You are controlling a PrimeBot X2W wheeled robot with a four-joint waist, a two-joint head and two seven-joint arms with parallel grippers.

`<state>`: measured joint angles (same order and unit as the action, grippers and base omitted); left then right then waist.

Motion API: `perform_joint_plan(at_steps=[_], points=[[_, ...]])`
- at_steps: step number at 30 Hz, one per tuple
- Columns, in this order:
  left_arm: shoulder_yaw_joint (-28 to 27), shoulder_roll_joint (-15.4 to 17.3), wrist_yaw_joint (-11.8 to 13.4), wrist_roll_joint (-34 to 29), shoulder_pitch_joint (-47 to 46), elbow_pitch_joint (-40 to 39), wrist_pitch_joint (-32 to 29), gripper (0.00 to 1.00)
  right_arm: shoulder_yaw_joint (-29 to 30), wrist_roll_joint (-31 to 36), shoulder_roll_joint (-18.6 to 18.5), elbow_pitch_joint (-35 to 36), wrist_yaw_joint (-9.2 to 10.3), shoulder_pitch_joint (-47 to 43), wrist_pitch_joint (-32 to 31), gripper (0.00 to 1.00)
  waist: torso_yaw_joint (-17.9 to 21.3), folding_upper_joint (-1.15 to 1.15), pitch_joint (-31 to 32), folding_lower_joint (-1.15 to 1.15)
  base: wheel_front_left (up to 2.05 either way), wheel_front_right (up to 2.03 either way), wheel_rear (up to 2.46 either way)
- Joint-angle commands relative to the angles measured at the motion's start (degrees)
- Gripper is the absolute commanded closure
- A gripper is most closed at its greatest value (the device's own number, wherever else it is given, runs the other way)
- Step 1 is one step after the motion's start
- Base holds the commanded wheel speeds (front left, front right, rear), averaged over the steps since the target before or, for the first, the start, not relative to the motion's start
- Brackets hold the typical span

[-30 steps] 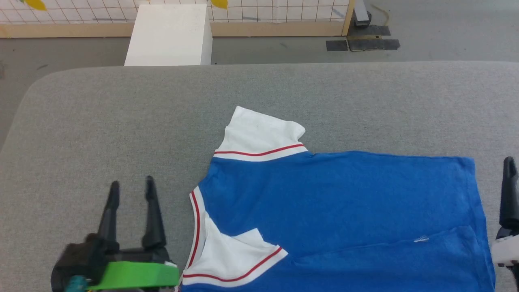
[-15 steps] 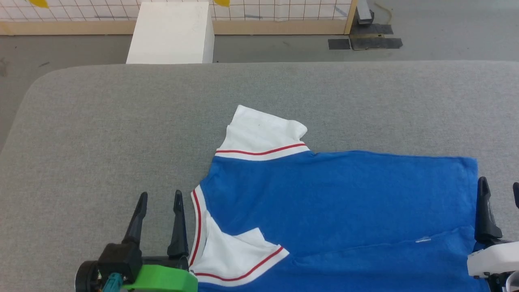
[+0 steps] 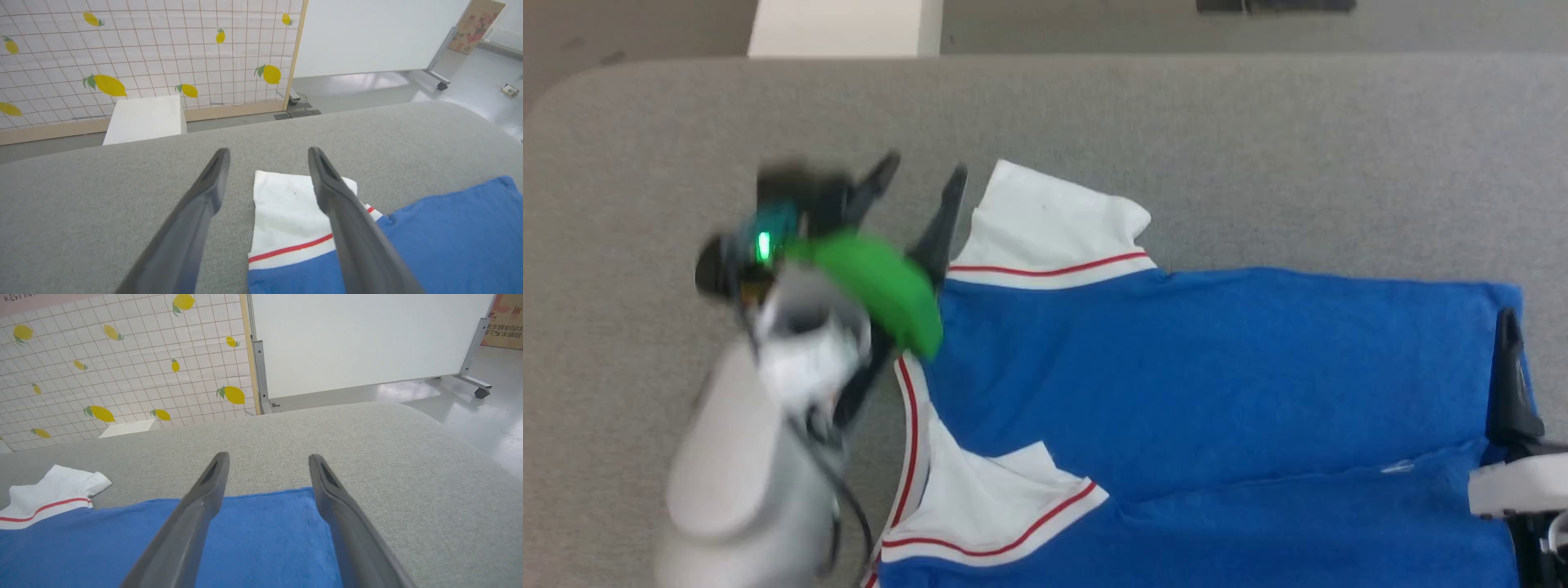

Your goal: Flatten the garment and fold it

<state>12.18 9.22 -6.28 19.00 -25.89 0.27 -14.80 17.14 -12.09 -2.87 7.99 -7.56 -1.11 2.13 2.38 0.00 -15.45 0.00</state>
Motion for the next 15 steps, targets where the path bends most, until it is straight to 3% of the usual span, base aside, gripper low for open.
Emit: perform_joint_plan(at_steps=[1,9,15], points=[[1.09,1.71,-0.59,1.23,-5.28,1.47,-3.97,0.0,-0.45,-0.23,0.0,0.36,0.08,1.72,0.4,0.0,1.31,0.0,-5.22,0.0,0.0,0.0,0.0],[5.58,4.49,-1.09,6.48,-23.73,11.61,-24.61,0.0,-1.93,-1.3,0.0,-1.19,0.08,4.85,1.78,0.0,4.31,0.0,-11.39,0.0,0.0,0.0,0.0],[7.51,5.57,-0.78,7.61,-28.21,15.61,-33.17,0.0,-2.4,-2.05,0.0,-2.94,0.08,6.35,3.09,0.0,6.59,0.0,-14.17,0.0,0.0,0.0,0.0]])
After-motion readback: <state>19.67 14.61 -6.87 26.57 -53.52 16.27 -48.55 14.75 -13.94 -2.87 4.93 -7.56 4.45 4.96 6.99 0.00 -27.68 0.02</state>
